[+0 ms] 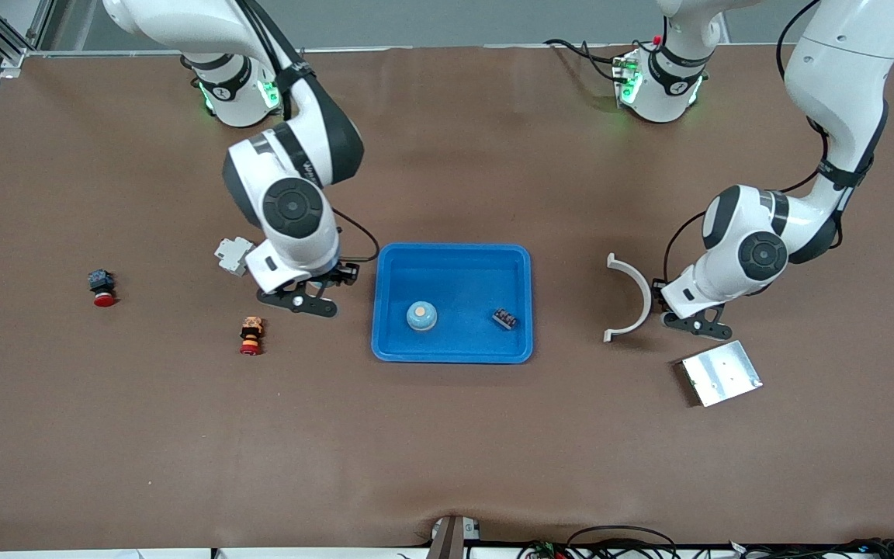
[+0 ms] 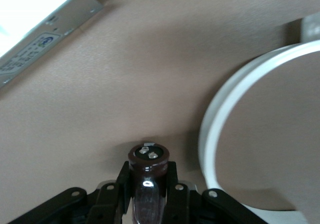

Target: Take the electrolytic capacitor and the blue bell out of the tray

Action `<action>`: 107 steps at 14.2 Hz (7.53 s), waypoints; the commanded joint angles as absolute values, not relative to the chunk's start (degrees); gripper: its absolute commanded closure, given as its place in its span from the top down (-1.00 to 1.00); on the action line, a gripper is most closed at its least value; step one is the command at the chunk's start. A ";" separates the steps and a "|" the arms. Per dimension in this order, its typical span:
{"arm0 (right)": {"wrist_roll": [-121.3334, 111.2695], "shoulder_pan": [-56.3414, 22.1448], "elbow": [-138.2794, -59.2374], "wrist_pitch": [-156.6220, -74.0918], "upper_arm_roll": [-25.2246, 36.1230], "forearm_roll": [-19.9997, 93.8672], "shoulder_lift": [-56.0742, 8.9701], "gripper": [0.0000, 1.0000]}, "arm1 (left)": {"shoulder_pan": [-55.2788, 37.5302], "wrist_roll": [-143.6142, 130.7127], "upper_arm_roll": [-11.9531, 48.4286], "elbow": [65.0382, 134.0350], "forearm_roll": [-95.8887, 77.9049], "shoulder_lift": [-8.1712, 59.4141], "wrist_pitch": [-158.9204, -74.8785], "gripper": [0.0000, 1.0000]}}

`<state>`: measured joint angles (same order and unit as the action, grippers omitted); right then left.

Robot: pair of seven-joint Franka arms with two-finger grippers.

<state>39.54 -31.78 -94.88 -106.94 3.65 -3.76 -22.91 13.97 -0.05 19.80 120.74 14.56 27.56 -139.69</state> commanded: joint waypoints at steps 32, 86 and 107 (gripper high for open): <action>-23.55 8.35 -128.84 -116.81 3.08 -1.93 4.39 -1.00 | 3.97 -66.05 30.67 98.53 7.29 28.04 -119.44 1.00; -33.58 18.28 -152.14 -166.55 2.46 -0.88 -11.60 1.00 | -8.88 -79.33 23.03 90.24 10.72 33.85 -120.32 -1.00; -28.04 12.39 -145.28 -154.69 -3.08 13.89 -5.98 1.00 | 0.26 -32.71 25.66 107.49 14.85 27.77 -123.40 -1.00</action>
<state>-28.63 12.79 -145.50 -155.66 -3.16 12.52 -7.20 -0.19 -35.08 24.91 106.10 13.97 28.75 -123.52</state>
